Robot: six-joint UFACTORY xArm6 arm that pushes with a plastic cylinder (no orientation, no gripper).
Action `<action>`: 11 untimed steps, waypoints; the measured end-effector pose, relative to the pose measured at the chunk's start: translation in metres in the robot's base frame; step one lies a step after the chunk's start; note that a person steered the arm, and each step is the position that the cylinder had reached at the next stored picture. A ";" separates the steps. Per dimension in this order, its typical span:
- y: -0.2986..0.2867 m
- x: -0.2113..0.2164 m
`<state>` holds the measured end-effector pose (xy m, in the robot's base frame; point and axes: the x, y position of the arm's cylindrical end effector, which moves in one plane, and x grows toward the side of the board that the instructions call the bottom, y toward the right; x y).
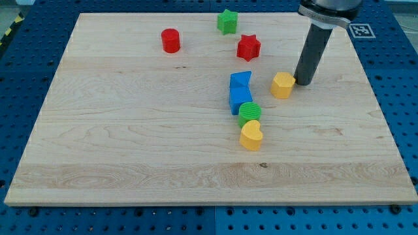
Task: Move yellow hexagon towards blue triangle
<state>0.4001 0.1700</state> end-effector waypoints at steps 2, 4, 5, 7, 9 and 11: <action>0.017 0.000; -0.002 0.012; -0.017 0.012; -0.021 0.012; -0.012 0.026; -0.031 0.029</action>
